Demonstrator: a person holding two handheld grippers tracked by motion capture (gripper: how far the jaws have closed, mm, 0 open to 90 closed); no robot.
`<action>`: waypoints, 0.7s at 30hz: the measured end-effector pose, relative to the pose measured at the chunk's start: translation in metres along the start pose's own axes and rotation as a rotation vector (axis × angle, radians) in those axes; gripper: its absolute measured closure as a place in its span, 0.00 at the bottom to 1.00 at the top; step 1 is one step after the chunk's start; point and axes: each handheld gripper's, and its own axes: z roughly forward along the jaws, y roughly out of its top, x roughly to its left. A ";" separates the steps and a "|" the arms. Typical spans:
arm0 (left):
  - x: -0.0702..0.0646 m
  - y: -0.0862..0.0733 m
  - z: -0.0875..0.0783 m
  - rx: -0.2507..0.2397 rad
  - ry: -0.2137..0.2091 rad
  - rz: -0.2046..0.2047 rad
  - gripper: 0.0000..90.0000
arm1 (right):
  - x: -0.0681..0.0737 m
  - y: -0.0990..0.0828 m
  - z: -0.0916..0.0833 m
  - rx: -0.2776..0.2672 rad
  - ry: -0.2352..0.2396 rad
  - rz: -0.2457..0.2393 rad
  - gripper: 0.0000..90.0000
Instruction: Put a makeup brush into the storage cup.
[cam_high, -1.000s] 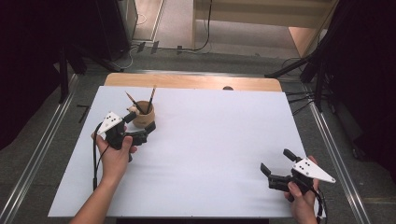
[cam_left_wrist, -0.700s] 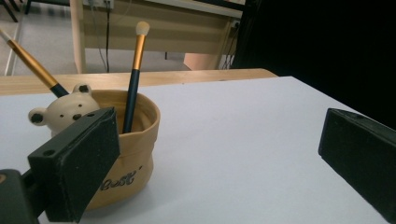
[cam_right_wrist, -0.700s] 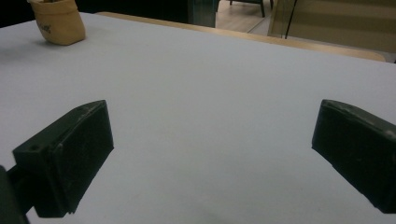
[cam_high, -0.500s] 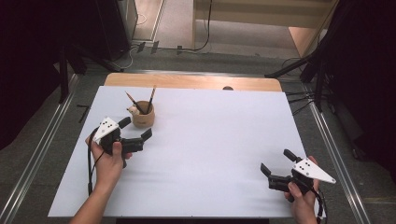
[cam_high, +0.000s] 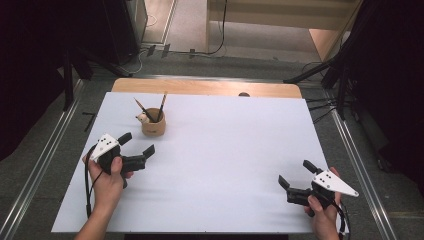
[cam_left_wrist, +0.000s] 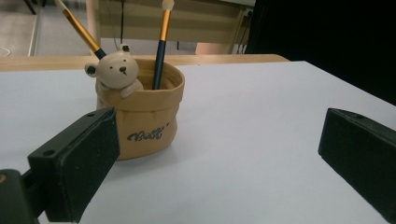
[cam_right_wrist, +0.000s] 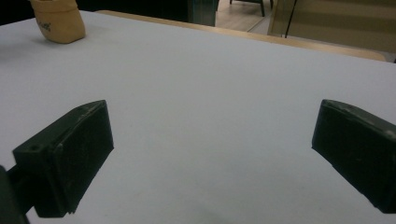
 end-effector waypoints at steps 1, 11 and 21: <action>0.000 -0.001 -0.002 0.004 0.005 0.004 0.00 | 0.000 0.000 0.000 0.000 0.000 0.000 0.00; 0.004 -0.008 -0.018 0.023 0.023 0.023 0.00 | -0.001 0.000 0.000 -0.002 -0.004 0.005 0.00; 0.005 -0.013 -0.030 0.029 0.023 0.026 0.00 | 0.000 0.000 0.000 -0.003 -0.003 -0.003 0.00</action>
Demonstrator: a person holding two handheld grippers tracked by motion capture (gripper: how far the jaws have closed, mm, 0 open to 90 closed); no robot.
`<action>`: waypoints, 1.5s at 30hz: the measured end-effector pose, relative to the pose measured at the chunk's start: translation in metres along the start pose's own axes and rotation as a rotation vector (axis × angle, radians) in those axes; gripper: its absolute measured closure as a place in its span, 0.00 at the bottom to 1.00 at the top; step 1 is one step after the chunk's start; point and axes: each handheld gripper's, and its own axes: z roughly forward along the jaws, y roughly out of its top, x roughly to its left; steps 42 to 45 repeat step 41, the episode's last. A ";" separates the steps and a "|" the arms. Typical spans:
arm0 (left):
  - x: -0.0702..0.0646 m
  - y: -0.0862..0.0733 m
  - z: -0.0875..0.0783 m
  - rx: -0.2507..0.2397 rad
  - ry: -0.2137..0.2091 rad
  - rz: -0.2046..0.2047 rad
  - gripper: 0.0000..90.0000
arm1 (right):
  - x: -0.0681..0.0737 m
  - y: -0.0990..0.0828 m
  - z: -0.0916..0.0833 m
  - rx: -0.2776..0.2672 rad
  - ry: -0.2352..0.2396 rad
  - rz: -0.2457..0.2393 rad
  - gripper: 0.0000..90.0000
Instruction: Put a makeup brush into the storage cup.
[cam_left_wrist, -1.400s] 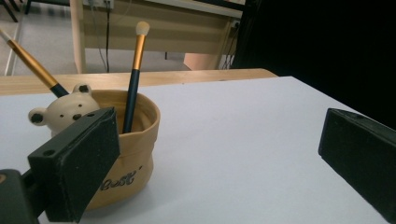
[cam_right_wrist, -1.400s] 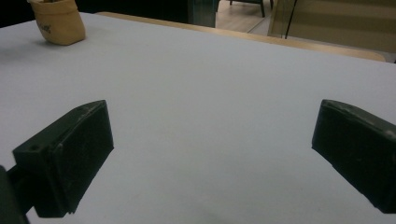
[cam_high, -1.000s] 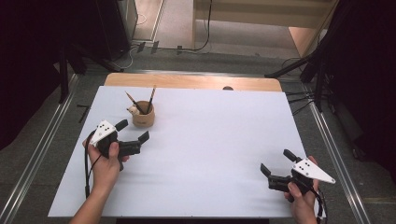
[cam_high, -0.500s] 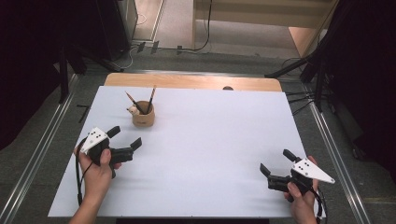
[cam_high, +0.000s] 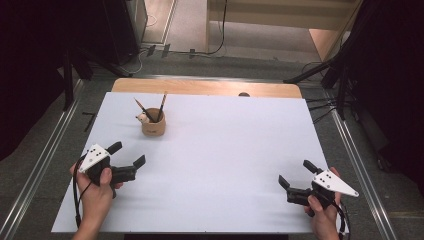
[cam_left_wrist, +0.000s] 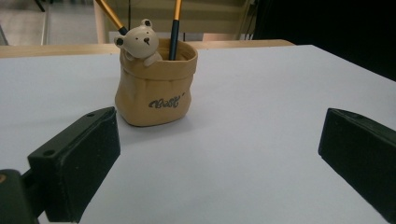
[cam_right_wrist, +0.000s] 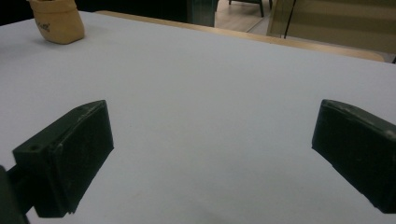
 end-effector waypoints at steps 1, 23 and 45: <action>0.000 -0.001 -0.002 -0.001 -0.002 -0.003 0.00 | 0.000 0.000 0.000 0.002 -0.001 0.003 0.00; 0.006 -0.018 -0.040 -0.001 0.012 0.026 0.00 | -0.001 0.000 0.000 0.004 -0.007 0.005 0.00; 0.013 -0.021 -0.053 -0.014 0.037 0.002 0.00 | -0.001 -0.002 0.001 0.009 -0.017 0.007 0.00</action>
